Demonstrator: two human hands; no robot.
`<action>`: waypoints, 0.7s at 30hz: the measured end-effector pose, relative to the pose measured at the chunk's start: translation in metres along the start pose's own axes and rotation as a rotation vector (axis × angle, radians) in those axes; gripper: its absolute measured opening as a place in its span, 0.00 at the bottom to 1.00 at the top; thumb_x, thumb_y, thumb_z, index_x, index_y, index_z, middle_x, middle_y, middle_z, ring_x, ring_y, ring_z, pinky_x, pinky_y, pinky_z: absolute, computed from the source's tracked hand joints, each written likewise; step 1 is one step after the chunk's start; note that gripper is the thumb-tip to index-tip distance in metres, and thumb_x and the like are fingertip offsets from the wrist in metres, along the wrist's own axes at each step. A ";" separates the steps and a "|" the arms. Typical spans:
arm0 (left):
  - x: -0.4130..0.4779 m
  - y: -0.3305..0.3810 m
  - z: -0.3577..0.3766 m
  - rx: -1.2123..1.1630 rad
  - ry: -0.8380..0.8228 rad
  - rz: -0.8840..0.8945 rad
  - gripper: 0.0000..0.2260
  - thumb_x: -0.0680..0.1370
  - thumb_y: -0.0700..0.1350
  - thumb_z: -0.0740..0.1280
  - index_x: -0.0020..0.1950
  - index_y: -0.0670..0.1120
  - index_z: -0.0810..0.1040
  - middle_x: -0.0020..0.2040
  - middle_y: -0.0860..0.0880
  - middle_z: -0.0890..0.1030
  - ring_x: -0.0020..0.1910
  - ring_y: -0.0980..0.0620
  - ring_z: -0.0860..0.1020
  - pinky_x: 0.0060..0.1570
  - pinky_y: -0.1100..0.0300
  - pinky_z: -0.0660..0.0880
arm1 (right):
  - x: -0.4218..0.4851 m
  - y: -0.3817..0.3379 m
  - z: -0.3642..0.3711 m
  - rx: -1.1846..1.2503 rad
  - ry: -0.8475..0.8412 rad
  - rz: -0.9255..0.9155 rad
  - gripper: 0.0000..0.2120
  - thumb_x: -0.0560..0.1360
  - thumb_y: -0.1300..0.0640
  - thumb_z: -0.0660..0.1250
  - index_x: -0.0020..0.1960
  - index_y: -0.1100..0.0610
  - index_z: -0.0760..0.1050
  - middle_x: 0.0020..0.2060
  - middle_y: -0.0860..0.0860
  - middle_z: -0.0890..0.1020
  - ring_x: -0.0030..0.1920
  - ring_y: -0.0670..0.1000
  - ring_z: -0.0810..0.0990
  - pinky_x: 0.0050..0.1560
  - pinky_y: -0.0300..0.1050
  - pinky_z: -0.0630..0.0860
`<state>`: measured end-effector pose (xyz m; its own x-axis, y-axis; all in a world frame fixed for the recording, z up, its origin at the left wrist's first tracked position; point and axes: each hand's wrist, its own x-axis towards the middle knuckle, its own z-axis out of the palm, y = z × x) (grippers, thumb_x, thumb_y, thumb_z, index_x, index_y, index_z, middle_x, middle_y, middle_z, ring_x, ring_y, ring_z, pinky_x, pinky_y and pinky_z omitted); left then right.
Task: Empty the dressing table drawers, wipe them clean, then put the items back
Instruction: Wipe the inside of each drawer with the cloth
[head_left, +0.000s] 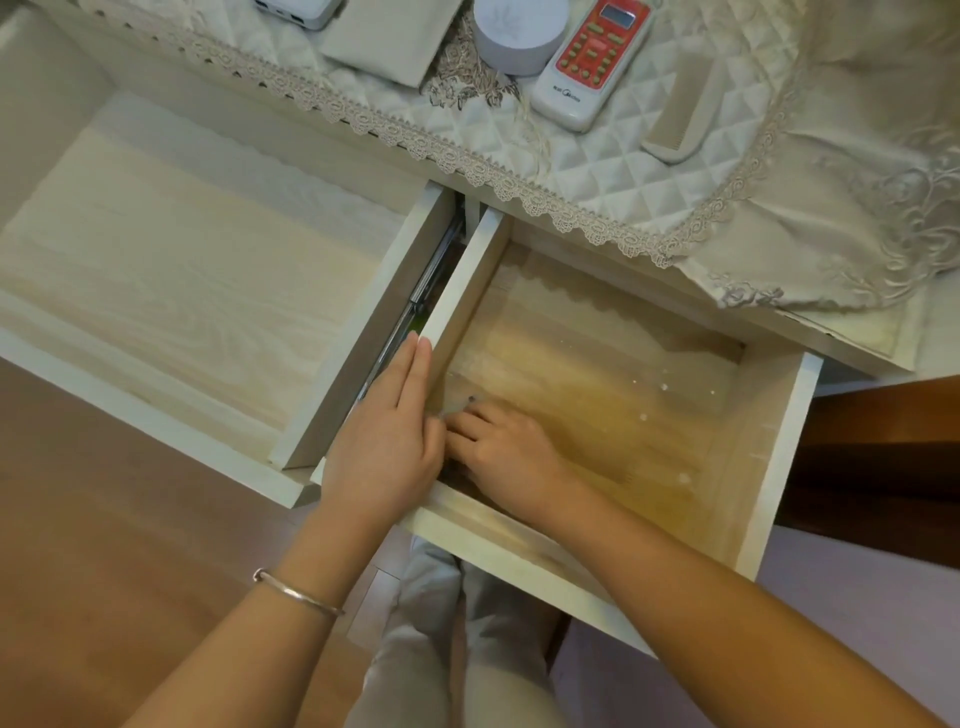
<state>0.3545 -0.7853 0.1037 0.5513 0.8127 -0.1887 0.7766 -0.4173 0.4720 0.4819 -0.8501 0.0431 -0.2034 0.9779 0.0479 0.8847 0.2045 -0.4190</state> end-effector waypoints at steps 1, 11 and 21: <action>0.000 0.000 0.000 0.002 0.001 0.007 0.26 0.77 0.44 0.53 0.75 0.48 0.51 0.76 0.52 0.52 0.70 0.51 0.64 0.55 0.57 0.69 | -0.001 0.008 -0.005 0.000 0.046 0.036 0.08 0.67 0.58 0.68 0.46 0.55 0.79 0.43 0.52 0.82 0.44 0.57 0.80 0.35 0.46 0.79; 0.010 -0.001 -0.001 0.088 0.022 0.021 0.23 0.74 0.43 0.61 0.68 0.39 0.66 0.66 0.41 0.70 0.56 0.42 0.76 0.43 0.55 0.72 | -0.016 0.060 -0.034 -0.099 0.256 0.530 0.18 0.63 0.61 0.75 0.52 0.57 0.79 0.49 0.56 0.83 0.47 0.62 0.80 0.47 0.50 0.78; 0.062 0.006 0.002 0.156 0.058 0.129 0.24 0.77 0.46 0.53 0.72 0.41 0.61 0.68 0.43 0.70 0.59 0.41 0.74 0.52 0.51 0.73 | -0.036 0.059 -0.020 -0.133 0.221 0.212 0.15 0.72 0.54 0.60 0.54 0.55 0.80 0.51 0.54 0.83 0.49 0.56 0.81 0.44 0.44 0.80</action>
<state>0.3946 -0.7383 0.0929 0.6344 0.7685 -0.0834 0.7409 -0.5737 0.3491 0.5498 -0.8724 0.0347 0.0747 0.9819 0.1740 0.9474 -0.0154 -0.3196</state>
